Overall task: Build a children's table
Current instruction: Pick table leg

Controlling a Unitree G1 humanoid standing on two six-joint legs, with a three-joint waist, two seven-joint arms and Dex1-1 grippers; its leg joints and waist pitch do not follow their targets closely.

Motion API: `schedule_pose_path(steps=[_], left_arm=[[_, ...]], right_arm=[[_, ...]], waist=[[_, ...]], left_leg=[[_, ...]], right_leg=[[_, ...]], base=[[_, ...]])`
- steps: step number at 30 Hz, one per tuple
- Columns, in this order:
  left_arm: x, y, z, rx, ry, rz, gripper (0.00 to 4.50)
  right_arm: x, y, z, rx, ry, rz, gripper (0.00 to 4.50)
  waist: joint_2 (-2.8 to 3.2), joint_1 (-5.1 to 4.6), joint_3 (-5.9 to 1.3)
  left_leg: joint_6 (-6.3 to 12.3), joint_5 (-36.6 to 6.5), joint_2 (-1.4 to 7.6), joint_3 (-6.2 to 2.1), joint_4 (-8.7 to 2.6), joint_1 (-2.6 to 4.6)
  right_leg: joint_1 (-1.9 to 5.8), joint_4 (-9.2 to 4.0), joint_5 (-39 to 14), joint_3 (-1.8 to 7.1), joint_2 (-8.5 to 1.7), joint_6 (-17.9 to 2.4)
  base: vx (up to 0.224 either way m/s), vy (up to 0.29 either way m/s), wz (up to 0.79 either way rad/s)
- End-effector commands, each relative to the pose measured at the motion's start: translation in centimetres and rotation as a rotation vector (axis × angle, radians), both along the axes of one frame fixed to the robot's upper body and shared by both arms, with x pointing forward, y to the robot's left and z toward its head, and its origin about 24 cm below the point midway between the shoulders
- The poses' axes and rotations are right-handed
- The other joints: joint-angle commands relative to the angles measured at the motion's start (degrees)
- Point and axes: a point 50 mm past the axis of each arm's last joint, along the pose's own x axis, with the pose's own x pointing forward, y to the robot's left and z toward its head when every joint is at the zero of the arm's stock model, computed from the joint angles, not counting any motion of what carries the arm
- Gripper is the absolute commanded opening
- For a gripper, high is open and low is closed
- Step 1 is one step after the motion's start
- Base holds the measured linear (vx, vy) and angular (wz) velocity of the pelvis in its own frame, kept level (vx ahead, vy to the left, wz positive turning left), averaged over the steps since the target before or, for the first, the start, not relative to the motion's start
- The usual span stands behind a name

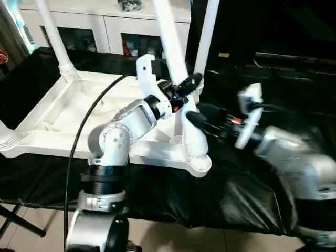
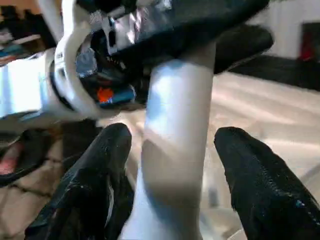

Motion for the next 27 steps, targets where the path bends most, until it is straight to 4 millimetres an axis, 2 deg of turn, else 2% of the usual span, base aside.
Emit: schedule_pose_path(steps=[1, 6, 11, 12, 15, 16, 22, 25, 26, 27], left_arm=[[-0.5, -0.8, 1.1, -0.007, -0.052, -0.099, 1.88], [-1.5, -1.2, 2.3, -0.062, -0.116, -0.273, 1.88], [-1.8, -1.5, 2.8, -0.082, -0.156, -0.317, 1.88], [-2.0, -1.7, 3.1, -0.098, -0.182, -0.35, 1.88], [-2.2, -1.9, 3.2, -0.108, -0.197, -0.382, 1.88], [-2.2, -1.9, 3.2, -0.108, -0.198, -0.388, 1.88], [-2.3, -1.9, 3.0, -0.102, -0.206, -0.4, 1.88], [-2.4, -1.8, 2.8, -0.102, -0.209, -0.409, 1.88], [-2.4, -1.8, 2.8, -0.107, -0.203, -0.403, 1.88], [-2.4, -1.8, 2.8, -0.111, -0.198, -0.398, 1.88]], right_arm=[[-0.2, -0.2, 0.7, 0.029, 0.008, 0.065, 3.03], [-0.9, -0.3, 0.1, -0.024, 0.082, 0.212, 3.03], [-1.2, 0.1, -0.1, -0.031, 0.098, 0.256, 3.03], [-1.3, 0.4, -0.5, -0.049, 0.114, 0.274, 2.87], [-1.2, 0.6, -0.7, -0.058, 0.122, 0.277, 2.76], [-1.1, 0.6, -0.8, -0.06, 0.125, 0.272, 2.66], [-0.8, 0.6, -0.7, -0.031, 0.1, 0.238, 2.21], [-0.7, 0.8, -0.7, -0.017, 0.089, 0.218, 2.08], [-0.7, 1.0, -0.7, -0.017, 0.082, 0.208, 2.03], [-0.8, 1.2, -0.7, -0.018, 0.077, 0.203, 2.0]], waist=[[-0.71, 0.35, -5.26], [-0.75, 0.48, -5.16], [-0.94, 0.51, -5.12], [-1.08, 0.47, -5.1], [-0.99, 0.5, -5.07], [-1.16, 0.42, -5.04], [-1.09, 0.45, -5.07], [-1.07, 0.41, -5.16], [-1.38, 0.28, -5.09], [-1.23, 0.32, -5.12]], left_leg=[[0.47, -9.9, 1.6, -0.32, -3.77, 1.42], [0.14, -10.1, 1.6, -0.25, -3.71, 1.4], [-0.2, -10.8, 1.74, -0.31, -3.76, 1.48], [-0.33, -11.0, 1.75, -0.32, -3.8, 1.46], [-0.54, -11.3, 1.74, -0.32, -3.84, 1.49], [-0.73, -11.9, 1.78, -0.33, -3.89, 1.51], [-1.05, -12.1, 1.78, -0.39, -3.93, 1.54], [-1.09, -11.7, 1.79, -0.39, -3.92, 1.52], [-1.05, -11.8, 1.78, -0.32, -3.96, 1.49], [-1.14, -11.8, 1.82, -0.36, -3.95, 1.57]], right_leg=[[3.01, -3.5, -14.2, 1.87, -2.73, -10.2], [3.1, -3.52, -15.4, 1.84, -2.86, -10.9], [2.93, -3.71, -17.2, 1.84, -2.99, -10.5], [2.93, -3.75, -17.7, 1.82, -2.94, -10.2], [2.88, -3.82, -18.3, 1.83, -2.99, -10.1], [2.84, -3.88, -18.8, 1.84, -2.97, -9.8], [2.76, -3.97, -20.0, 1.81, -3.02, -9.0], [2.75, -3.79, -18.8, 1.83, -2.96, -9.3], [2.72, -3.86, -18.8, 1.84, -2.92, -9.3], [2.7, -3.78, -19.0, 1.83, -3.0, -9.4]], base=[[0.0, 0.0, 0.0], [0.0, 0.0, 0.0], [0.0, 0.0, 0.0], [0.0, 0.0, 0.0], [0.0, 0.0, 0.0], [0.0, 0.0, 0.0], [0.0, 0.0, 0.0], [0.0, 0.0, 0.0], [0.0, 0.0, 0.0], [0.0, 0.0, 0.0]])
